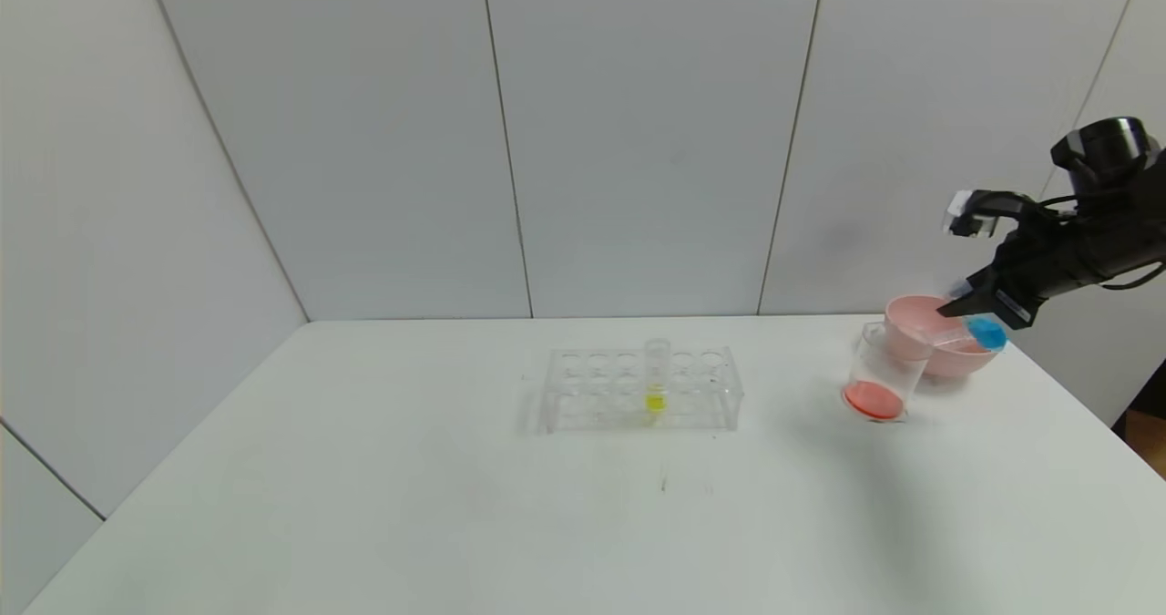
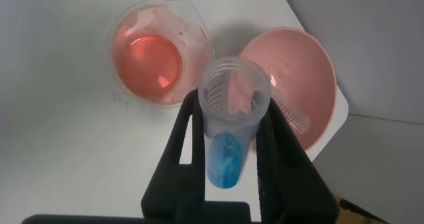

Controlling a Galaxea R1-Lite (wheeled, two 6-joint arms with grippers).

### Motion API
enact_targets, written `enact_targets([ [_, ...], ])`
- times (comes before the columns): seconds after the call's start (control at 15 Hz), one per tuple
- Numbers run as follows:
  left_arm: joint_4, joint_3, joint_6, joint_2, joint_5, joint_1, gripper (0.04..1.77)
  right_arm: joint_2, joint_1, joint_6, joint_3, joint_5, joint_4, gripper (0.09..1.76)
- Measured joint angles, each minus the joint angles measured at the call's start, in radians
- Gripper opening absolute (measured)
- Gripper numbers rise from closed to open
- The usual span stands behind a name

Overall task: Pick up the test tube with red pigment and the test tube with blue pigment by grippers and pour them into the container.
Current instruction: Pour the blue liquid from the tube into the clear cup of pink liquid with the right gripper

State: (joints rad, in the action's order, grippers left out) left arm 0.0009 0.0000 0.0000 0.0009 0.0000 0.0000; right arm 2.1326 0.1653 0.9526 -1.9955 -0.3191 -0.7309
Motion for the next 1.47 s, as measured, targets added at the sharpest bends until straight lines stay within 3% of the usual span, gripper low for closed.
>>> enact_targets([
  [0.47,0.0,0.0,0.0,0.0,0.0,0.0,1.76,0.02,-0.058,0.073,-0.005,0.2,0.003,0.5],
  [1.47,0.0,0.0,0.0,0.0,0.0,0.0,1.76,0.017,-0.179,0.155,-0.004,0.531,-0.093,0.5],
])
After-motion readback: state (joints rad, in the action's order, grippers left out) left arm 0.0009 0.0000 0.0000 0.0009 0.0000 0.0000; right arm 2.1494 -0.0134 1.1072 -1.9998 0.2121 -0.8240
